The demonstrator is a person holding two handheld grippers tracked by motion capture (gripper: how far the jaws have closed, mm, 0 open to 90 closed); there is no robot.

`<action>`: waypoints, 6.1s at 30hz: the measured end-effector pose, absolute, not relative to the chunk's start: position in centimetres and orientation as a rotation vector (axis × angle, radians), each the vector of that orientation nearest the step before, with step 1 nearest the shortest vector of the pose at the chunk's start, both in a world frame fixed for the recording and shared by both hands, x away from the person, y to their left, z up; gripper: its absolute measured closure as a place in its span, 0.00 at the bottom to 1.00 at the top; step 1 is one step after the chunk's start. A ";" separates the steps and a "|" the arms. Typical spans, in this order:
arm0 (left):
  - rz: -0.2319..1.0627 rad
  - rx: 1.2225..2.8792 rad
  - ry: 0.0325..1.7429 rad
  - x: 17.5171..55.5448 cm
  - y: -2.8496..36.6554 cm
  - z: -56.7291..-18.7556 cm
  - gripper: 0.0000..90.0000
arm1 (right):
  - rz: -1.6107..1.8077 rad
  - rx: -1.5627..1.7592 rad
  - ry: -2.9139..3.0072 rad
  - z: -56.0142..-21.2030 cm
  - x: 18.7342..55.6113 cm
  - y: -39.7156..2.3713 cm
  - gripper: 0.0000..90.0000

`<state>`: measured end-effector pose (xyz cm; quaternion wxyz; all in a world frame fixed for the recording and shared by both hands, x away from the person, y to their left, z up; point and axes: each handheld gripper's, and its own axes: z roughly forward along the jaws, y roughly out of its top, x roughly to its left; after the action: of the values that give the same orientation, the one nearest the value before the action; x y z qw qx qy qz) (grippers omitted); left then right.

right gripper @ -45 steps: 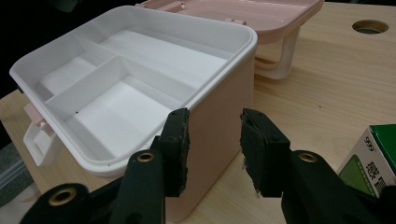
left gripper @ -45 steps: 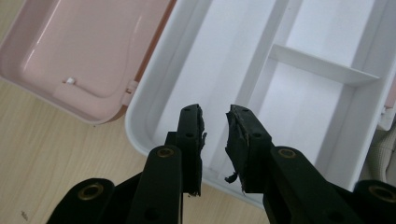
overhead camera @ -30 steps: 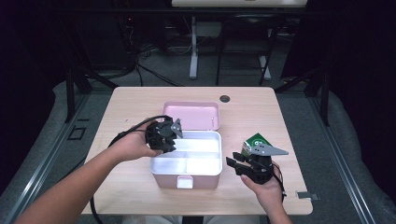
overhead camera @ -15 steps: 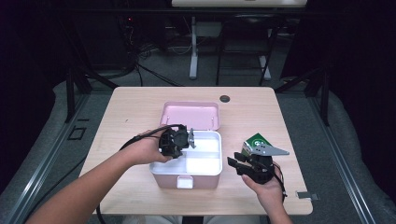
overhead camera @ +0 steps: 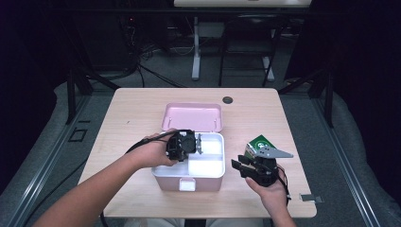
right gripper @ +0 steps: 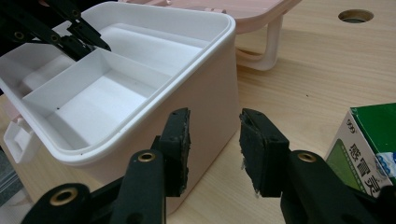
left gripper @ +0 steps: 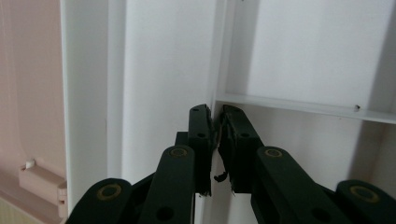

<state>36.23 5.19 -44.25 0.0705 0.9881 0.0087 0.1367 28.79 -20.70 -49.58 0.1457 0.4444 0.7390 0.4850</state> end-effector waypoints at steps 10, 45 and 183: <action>0.436 2.984 -0.046 36.0 5.0 -44.3 0.94 | 1.393 1.293 2.115 -49.8 28.9 -20.8 0.70; 0.340 2.860 0.383 37.0 8.9 -38.0 0.99 | 1.424 1.342 2.071 -50.2 29.0 -21.8 0.69; 0.203 2.330 1.401 37.3 30.0 -52.1 0.56 | 0.207 1.573 2.723 -49.3 44.0 -25.2 0.11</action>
<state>37.25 30.03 -52.06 0.2061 0.8363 0.5029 0.0728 43.96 -25.25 -49.27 -0.0049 0.4992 0.8640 0.0657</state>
